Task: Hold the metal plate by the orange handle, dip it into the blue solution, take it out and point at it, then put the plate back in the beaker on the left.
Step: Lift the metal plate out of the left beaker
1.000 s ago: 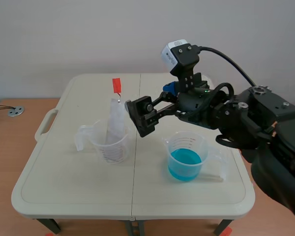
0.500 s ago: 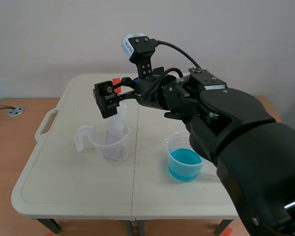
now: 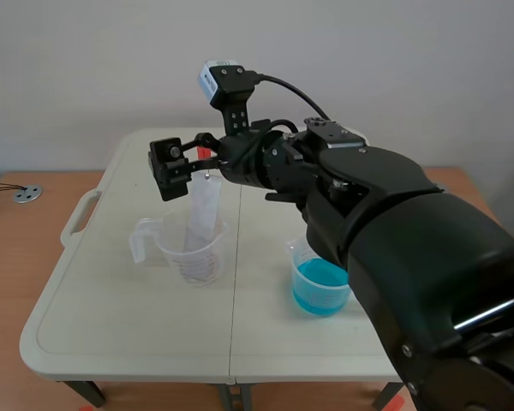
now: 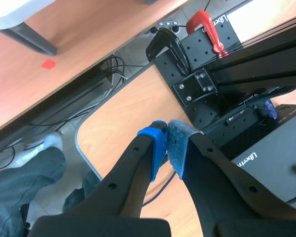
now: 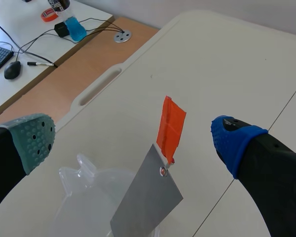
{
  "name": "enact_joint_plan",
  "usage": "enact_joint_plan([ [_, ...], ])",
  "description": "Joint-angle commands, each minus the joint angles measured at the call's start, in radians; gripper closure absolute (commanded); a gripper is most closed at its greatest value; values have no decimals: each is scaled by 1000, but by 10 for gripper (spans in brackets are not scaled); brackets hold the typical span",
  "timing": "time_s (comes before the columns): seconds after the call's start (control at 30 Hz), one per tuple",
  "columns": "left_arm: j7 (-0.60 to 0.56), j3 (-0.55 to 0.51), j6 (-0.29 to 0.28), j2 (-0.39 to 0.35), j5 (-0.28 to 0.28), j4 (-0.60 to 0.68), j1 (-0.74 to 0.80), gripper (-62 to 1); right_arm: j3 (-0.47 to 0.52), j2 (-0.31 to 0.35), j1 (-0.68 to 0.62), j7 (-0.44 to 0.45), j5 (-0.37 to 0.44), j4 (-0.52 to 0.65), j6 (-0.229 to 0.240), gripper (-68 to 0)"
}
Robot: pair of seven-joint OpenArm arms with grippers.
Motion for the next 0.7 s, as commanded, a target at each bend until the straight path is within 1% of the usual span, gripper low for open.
enact_joint_plan([
  [0.0,-10,-1,-5,0,-6,10,5,-43,-1,-1,28,11,7,21,2,-663],
  [0.37,-8,-1,-5,0,-6,10,5,-43,-1,-1,29,17,7,21,2,-663],
  [0.43,-6,-1,-5,0,-6,10,5,-43,-1,-1,29,31,7,21,2,-662],
  [0.47,-6,-1,-5,0,-6,10,5,-43,-1,-1,29,38,7,21,2,-650],
  [0.5,-6,-1,-5,0,-6,10,5,-43,-1,-1,29,42,7,21,2,-625],
  [0.53,-6,-1,-5,0,-6,10,5,-43,-1,-1,29,42,7,21,2,-585],
  [0.6,-6,-1,-5,0,-6,10,5,-43,-1,-1,29,42,7,21,2,-479],
  [0.67,-6,-1,-5,0,-6,10,5,-43,-1,-1,28,37,8,21,1,-359],
])
